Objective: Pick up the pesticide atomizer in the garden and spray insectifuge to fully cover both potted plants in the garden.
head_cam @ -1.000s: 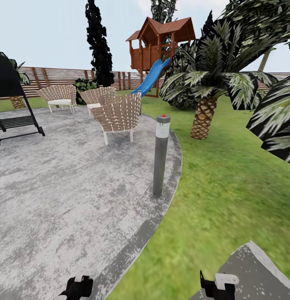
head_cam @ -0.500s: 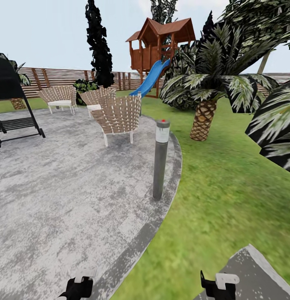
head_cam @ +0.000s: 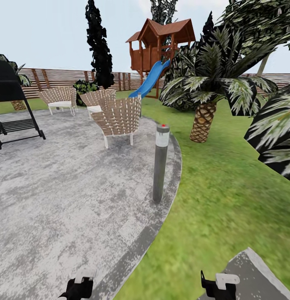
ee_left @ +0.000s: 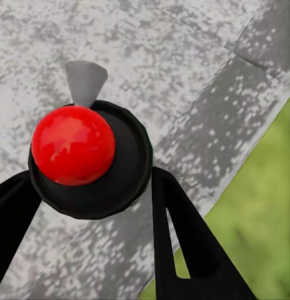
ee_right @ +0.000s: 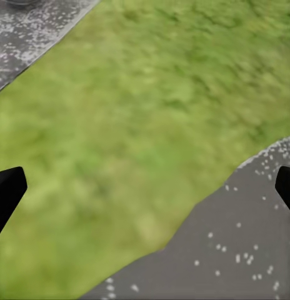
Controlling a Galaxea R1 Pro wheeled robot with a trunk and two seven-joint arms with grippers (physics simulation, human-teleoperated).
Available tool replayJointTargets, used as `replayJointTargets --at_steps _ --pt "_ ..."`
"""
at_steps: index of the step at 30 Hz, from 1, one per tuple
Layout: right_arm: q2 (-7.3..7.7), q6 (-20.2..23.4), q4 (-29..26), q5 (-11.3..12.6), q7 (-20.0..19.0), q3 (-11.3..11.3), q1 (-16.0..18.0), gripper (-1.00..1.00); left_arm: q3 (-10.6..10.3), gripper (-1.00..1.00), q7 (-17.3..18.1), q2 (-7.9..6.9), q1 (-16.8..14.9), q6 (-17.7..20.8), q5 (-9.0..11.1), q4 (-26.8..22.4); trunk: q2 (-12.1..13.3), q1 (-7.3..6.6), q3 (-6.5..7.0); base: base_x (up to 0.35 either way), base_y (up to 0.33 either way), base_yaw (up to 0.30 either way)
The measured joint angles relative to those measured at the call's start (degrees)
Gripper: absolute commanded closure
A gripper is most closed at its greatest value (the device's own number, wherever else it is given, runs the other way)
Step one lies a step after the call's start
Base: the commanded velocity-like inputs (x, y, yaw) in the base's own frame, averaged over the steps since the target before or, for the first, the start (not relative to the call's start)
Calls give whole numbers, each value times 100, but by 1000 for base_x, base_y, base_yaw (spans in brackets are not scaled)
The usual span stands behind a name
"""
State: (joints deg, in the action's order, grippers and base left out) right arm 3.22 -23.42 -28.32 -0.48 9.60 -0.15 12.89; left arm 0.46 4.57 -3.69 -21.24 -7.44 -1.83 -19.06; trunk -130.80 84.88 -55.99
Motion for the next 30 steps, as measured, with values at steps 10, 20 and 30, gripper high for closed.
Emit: replayJointTargets --at_steps 10,20,30 --pt "-5 2 -2 0 0 -1 0 -100 0 100 0 1 0 -1 0 1 401 -220 180 0 0 0" --pt "-21 2 3 -3 0 -1 0 -100 0 100 0 1 0 -1 0 -1 802 -439 359 0 0 -9" --pt "-22 3 5 -1 1 -1 -2 -100 0 100 0 1 -1 -2 0 -3 1044 -572 467 0 0 -222"
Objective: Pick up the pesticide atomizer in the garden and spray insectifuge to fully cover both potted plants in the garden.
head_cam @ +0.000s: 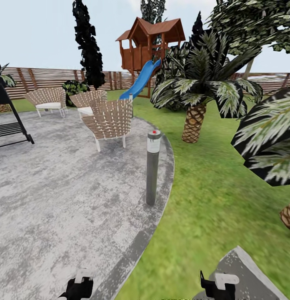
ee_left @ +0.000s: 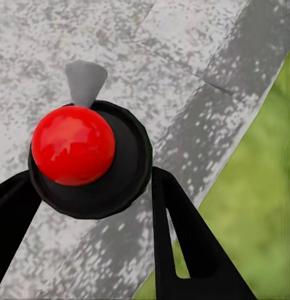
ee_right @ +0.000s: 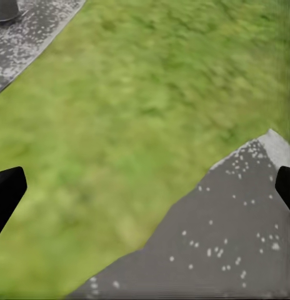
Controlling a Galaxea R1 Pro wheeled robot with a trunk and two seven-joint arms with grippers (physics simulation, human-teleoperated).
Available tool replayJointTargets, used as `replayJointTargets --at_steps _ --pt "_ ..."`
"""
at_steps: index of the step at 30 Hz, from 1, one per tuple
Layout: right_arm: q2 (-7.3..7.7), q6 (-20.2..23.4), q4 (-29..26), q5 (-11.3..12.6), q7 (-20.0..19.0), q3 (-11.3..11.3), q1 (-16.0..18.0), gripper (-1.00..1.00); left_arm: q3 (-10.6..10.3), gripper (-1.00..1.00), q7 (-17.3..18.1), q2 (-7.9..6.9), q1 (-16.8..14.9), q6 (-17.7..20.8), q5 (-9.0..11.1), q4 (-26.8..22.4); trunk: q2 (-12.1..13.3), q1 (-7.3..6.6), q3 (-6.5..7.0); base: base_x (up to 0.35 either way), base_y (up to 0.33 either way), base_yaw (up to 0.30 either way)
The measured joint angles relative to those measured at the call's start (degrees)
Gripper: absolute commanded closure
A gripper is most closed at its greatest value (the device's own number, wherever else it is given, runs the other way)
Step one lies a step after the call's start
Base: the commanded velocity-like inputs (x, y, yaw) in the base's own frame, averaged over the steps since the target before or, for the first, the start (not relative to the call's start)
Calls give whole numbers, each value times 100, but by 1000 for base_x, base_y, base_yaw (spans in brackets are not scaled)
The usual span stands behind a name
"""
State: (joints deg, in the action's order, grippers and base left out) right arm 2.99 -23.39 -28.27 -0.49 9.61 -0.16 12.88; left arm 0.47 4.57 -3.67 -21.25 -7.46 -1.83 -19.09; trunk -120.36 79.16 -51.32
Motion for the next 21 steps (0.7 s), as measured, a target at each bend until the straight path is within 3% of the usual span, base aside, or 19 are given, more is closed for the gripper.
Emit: replayJointTargets --at_steps 15,21 --pt "0 0 0 1 1 0 0 -100 -20 100 26 9 0 -17 0 17 0 0 0 -2 0 -265" --pt "0 0 7 2 0 0 0 -100 -21 100 28 12 0 -17 0 17 0 3 0 -216 13 -266"
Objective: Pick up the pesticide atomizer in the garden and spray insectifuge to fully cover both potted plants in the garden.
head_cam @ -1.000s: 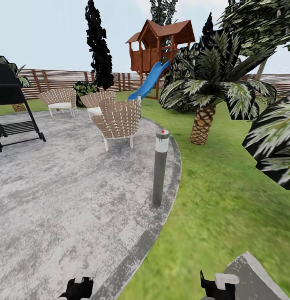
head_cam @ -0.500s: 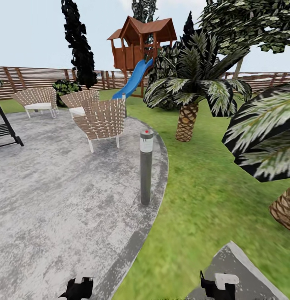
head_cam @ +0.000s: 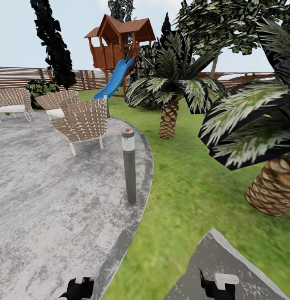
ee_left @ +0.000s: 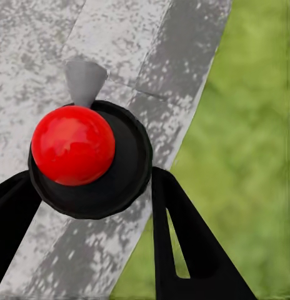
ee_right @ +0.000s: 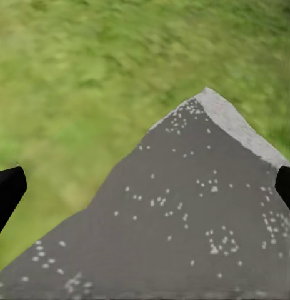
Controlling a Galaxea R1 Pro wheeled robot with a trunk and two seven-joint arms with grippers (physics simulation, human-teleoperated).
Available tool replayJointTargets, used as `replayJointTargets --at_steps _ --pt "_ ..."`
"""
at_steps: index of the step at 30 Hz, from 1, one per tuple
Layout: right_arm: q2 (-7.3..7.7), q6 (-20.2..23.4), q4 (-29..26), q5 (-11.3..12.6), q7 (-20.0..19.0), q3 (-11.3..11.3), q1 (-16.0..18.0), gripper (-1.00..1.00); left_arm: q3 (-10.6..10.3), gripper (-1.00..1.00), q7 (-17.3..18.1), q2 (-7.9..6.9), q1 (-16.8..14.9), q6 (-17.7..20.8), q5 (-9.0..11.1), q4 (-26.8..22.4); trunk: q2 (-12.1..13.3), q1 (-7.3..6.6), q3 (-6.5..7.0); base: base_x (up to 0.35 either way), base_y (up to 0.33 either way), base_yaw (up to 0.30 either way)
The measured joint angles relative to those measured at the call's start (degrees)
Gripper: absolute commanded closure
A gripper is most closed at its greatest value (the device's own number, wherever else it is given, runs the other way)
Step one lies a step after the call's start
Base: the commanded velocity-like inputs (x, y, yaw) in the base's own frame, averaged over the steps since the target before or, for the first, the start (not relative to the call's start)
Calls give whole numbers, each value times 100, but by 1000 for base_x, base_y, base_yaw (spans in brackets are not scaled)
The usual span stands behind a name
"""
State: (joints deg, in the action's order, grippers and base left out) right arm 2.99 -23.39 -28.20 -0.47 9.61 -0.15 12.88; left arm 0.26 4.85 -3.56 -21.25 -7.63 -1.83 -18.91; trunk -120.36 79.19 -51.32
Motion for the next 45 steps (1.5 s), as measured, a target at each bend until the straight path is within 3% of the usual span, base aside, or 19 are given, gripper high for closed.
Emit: replayJointTargets --at_steps 23,45 --pt "-2 2 2 0 0 0 0 -100 -4 100 1 3 0 0 -10 0 0 0 0 -323 80 -266" --pt "-9 0 10 -2 7 0 0 -100 2 100 -16 10 0 0 -38 0 0 -1 0 -297 -51 -266"
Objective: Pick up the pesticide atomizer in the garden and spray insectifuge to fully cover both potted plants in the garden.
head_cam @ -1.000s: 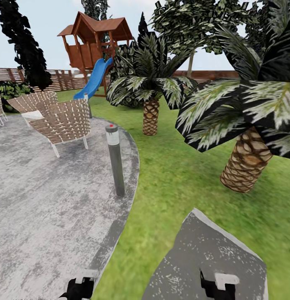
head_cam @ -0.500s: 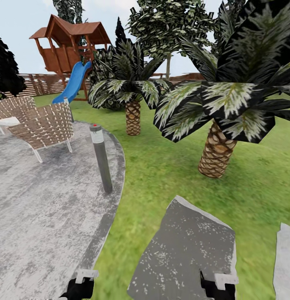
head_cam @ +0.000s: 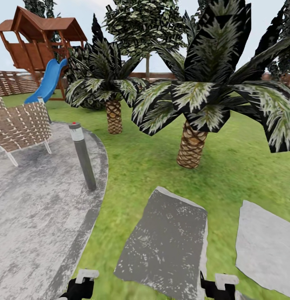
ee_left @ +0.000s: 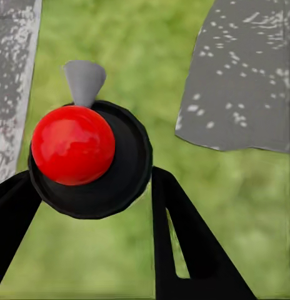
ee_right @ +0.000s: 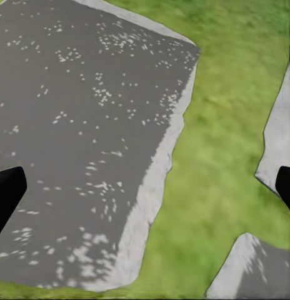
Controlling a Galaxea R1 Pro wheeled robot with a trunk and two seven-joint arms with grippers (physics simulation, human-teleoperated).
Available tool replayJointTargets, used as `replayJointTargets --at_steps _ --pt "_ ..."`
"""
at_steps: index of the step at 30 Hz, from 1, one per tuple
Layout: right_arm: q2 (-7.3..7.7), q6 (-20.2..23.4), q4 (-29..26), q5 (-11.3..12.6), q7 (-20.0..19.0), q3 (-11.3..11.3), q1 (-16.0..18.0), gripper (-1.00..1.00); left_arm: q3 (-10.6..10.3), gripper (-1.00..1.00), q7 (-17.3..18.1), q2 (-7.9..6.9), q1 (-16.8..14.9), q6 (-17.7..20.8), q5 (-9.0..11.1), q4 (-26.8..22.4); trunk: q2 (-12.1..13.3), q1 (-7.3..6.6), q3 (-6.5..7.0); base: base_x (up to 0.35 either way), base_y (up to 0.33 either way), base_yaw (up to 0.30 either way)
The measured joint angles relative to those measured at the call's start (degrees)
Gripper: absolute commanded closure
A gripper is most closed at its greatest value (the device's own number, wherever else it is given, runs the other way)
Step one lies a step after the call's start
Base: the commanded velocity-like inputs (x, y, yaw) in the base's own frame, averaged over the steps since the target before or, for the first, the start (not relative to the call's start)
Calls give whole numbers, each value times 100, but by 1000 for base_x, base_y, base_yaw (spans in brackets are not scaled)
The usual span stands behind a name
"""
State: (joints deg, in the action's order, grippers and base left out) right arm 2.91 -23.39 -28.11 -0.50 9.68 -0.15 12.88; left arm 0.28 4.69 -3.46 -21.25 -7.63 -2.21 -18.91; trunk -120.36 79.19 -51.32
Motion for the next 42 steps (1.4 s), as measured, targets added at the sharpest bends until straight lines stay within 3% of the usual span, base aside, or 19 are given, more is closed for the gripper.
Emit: replayJointTargets --at_steps 16,21,35,42 --pt "0 0 1 2 1 0 0 -100 3 100 -6 -8 0 0 21 0 0 -2 0 -14 -7 -266" --pt "0 0 -1 2 1 0 0 -100 3 100 -10 -10 0 0 22 0 199 -111 89 0 0 -266" --pt "0 0 1 2 1 0 0 -100 -5 100 -33 1 5 -9 1 0 200 -112 90 0 -2 -266" --pt "0 0 1 2 2 0 0 -100 -6 100 -34 5 5 -9 -5 0 201 -112 90 -13 -211 -266"
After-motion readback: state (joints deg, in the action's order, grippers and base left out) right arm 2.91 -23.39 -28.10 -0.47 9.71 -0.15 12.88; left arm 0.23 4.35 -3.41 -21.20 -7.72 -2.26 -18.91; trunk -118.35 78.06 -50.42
